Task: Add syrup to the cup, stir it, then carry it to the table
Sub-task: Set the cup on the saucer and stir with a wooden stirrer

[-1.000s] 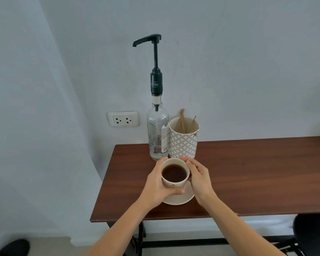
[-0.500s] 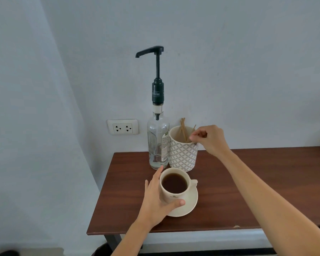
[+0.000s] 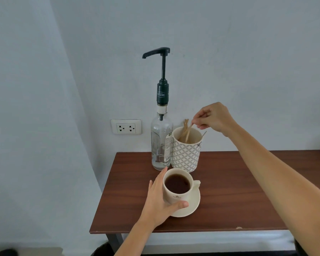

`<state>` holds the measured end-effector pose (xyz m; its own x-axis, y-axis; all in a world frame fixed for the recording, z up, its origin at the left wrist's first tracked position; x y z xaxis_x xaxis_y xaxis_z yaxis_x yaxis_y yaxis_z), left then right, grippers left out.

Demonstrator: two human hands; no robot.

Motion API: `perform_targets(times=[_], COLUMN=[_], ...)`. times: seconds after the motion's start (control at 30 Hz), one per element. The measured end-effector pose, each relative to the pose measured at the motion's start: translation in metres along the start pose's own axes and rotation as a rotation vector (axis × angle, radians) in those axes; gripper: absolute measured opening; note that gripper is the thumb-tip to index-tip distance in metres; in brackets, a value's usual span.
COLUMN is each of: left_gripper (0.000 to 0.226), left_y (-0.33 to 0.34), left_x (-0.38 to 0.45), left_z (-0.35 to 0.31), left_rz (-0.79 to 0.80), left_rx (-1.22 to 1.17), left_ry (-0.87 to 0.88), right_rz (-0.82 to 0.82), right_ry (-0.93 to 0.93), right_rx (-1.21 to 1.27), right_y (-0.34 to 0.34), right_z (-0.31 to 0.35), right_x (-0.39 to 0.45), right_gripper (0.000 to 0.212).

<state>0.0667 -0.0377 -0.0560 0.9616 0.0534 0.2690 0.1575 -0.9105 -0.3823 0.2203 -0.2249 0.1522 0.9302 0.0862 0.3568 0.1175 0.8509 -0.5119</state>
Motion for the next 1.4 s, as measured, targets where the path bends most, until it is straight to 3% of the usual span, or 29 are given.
perform_targets(times=[0.13,0.23,0.5,0.7,0.8,0.93,1.1,1.3,1.4], left_gripper=[0.117,0.117,0.117,0.112,0.115,0.112,0.105,0.111,0.108], left_y=[0.000,0.001,0.001,0.001,0.001,0.000,-0.001,-0.002,-0.002], left_x=[0.000,0.000,0.000,0.000,-0.001,-0.001,0.000,0.000,0.000], left_z=[0.001,0.000,-0.002,-0.001,-0.002,-0.002,-0.002,-0.006,-0.007], left_rz=[0.004,0.006,0.004,0.008,0.010,0.014,0.013,0.001,0.001], left_rx=[-0.001,-0.006,-0.006,-0.005,-0.004,0.008,-0.010,-0.063,-0.068], left_ry=[-0.009,-0.014,-0.006,-0.011,-0.014,-0.025,-0.047,-0.059,-0.052], right_rz=[-0.044,-0.123,-0.078,-0.165,-0.285,-0.359,-0.287,-0.022,0.056], right_ry=[-0.045,-0.116,-0.096,-0.090,-0.088,-0.069,0.026,0.052,0.057], right_rx=[-0.050,-0.145,-0.245,-0.249,-0.182,0.114,0.180,-0.114,0.000], right_y=[-0.007,-0.015,-0.032,-0.040,-0.057,-0.081,-0.072,-0.021,0.014], right_z=[0.008,0.018,0.029,0.029,0.031,0.026,-0.006,-0.022,-0.019], right_x=[-0.001,-0.002,0.002,-0.007,-0.018,-0.051,-0.095,-0.126,-0.131], right_gripper=[0.004,0.015,0.008,0.022,0.024,0.026,0.020,0.014,0.011])
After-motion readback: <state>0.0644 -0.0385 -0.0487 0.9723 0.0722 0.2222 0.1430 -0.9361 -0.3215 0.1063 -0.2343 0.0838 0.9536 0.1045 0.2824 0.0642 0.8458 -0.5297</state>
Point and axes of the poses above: each hand's wrist, its own x-axis towards the middle knuckle, its own y-axis out of the palm, z = x × y, the point moved 8 cm from there along x, towards the middle knuckle, and after that the axes turned 7 degrees about -z, right-handed, at the moved point
